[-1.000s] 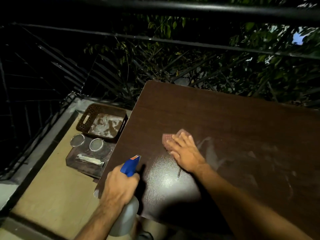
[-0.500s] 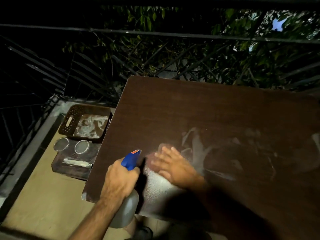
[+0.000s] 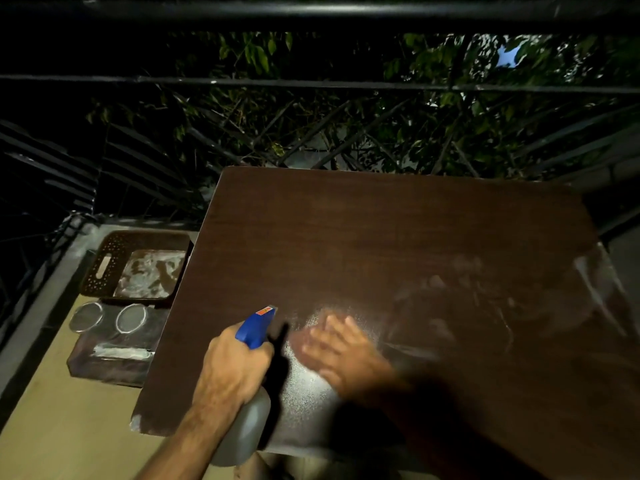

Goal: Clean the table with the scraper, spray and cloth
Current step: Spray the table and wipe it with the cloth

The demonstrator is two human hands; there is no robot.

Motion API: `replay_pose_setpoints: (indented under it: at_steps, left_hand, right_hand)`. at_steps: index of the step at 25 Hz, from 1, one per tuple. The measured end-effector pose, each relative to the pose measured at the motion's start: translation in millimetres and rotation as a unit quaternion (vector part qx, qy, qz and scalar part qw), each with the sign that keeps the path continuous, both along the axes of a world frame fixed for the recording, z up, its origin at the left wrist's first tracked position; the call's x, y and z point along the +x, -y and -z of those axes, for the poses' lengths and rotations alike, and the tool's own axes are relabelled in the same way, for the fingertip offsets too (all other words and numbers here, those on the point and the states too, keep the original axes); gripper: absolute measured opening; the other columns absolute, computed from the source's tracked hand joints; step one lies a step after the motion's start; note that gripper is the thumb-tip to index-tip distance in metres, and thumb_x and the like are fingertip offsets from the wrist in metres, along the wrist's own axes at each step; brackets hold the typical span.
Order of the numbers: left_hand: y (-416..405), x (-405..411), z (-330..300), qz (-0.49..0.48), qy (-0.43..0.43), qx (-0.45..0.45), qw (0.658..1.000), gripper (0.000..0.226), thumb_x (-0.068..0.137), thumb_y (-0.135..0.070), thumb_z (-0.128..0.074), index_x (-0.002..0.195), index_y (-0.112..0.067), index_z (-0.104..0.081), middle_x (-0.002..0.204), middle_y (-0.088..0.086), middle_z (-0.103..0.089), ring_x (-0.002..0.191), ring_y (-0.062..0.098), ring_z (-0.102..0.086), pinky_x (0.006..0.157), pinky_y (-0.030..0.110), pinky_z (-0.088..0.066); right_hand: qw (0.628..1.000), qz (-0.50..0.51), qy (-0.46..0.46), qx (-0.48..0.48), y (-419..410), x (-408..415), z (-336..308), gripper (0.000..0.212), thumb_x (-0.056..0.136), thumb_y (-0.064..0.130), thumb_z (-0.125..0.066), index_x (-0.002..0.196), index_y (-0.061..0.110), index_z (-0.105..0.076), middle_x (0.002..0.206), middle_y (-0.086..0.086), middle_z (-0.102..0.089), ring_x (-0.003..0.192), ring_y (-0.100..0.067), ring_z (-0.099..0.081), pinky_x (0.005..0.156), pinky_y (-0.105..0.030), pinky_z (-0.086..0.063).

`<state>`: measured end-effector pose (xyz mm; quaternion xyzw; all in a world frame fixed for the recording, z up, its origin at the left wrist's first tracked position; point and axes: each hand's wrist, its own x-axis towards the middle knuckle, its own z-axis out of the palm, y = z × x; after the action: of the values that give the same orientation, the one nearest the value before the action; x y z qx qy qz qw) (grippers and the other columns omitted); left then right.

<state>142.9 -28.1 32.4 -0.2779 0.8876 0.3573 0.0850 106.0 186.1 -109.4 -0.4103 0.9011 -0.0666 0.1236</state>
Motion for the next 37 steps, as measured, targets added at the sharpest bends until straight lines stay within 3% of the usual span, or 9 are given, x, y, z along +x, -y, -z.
replay_pose_setpoints:
  at_steps: [6,11,14,21,25,28,31,33,37]
  left_hand:
    - [-17.1,-9.0,0.6,0.053,-0.011,-0.003,0.999,0.011,0.075,-0.014,-0.064,0.069,-0.010,-0.056,0.058,0.007,-0.059,0.062,0.039,-0.058,0.056,0.039,-0.045]
    - [-23.2,-9.3,0.4,0.080,-0.006,-0.011,0.997,0.017,0.074,-0.012,-0.063,0.064,-0.010,-0.051,0.056,0.005,-0.056,0.055,0.032,-0.051,0.054,0.038,-0.042]
    - [-27.0,-6.4,1.3,0.087,0.007,-0.008,0.996,0.014,0.073,-0.013,-0.063,0.065,-0.007,-0.053,0.058,0.008,-0.060,0.059,0.036,-0.059,0.056,0.041,-0.048]
    - [-23.1,-13.0,-3.0,0.128,-0.005,-0.006,0.992,0.016,0.075,-0.013,-0.064,0.065,-0.011,-0.052,0.058,0.008,-0.057,0.059,0.036,-0.049,0.054,0.038,-0.041]
    - [-19.5,-10.8,-5.1,0.171,0.002,-0.014,0.985,0.024,0.074,-0.011,-0.063,0.059,-0.011,-0.044,0.054,0.004,-0.053,0.053,0.031,-0.042,0.050,0.037,-0.037]
    - [-19.0,-8.0,-6.8,0.204,0.010,-0.016,0.979,0.025,0.074,-0.011,-0.064,0.057,-0.011,-0.045,0.052,0.002,-0.050,0.051,0.027,-0.041,0.049,0.035,-0.034]
    - [-20.3,-9.6,-8.5,0.228,0.005,0.001,0.974,0.026,0.073,-0.011,-0.063,0.056,-0.014,-0.044,0.052,0.003,-0.052,0.049,0.025,-0.043,0.049,0.035,-0.035]
    - [-22.8,-11.5,-7.7,0.242,0.004,0.008,0.970,0.021,0.072,-0.013,-0.062,0.058,-0.014,-0.046,0.053,0.008,-0.057,0.052,0.031,-0.050,0.049,0.036,-0.040]
    - [-29.4,-12.9,-8.4,0.279,-0.010,0.022,0.960,0.020,0.073,-0.011,-0.061,0.060,-0.012,-0.046,0.052,0.007,-0.053,0.050,0.027,-0.042,0.048,0.036,-0.037]
  right_hand:
    - [0.996,-0.079,-0.046,0.017,-39.8,25.6,6.3,0.040,0.105,0.047,-0.022,0.137,0.041,-0.044,0.147,0.011,-0.045,0.141,-0.026,-0.034,0.120,-0.047,-0.013]
    - [0.954,0.295,-0.033,-0.044,-112.6,-73.7,-12.9,0.051,0.097,0.050,-0.035,0.145,0.035,-0.046,0.155,0.000,-0.040,0.147,-0.030,-0.027,0.120,-0.049,-0.007]
    - [0.915,0.400,-0.007,-0.044,-110.4,-81.5,-12.6,0.049,0.100,0.045,-0.041,0.148,0.035,-0.040,0.160,0.001,-0.032,0.150,-0.031,-0.016,0.122,-0.048,-0.001]
    - [0.997,0.044,-0.008,-0.057,-4.4,78.9,-1.3,0.049,0.084,0.055,-0.051,0.131,0.042,-0.052,0.143,0.009,-0.052,0.135,-0.029,-0.047,0.113,-0.055,-0.032]
    - [0.996,0.073,-0.038,-0.027,-29.7,81.0,3.2,0.043,0.086,0.054,-0.053,0.127,0.041,-0.054,0.139,0.010,-0.055,0.131,-0.027,-0.052,0.116,-0.048,-0.030]
    - [0.948,0.311,-0.065,-0.037,-90.0,60.0,0.0,0.047,0.092,0.051,-0.044,0.136,0.037,-0.052,0.144,0.003,-0.054,0.134,-0.031,-0.049,0.114,-0.047,-0.023]
    - [0.821,0.567,-0.029,-0.062,-136.1,67.9,-9.9,0.054,0.093,0.050,-0.033,0.141,0.033,-0.052,0.149,-0.003,-0.048,0.141,-0.035,-0.036,0.118,-0.051,-0.018]
    - [0.786,0.615,-0.014,-0.058,-122.7,76.1,-10.3,0.057,0.092,0.050,-0.031,0.140,0.030,-0.054,0.150,-0.005,-0.047,0.141,-0.037,-0.033,0.118,-0.053,-0.017]
    - [0.892,0.450,-0.015,-0.037,-30.7,107.5,-5.9,0.053,0.087,0.050,-0.045,0.138,0.036,-0.050,0.145,0.001,-0.054,0.138,-0.032,-0.038,0.118,-0.048,-0.011]
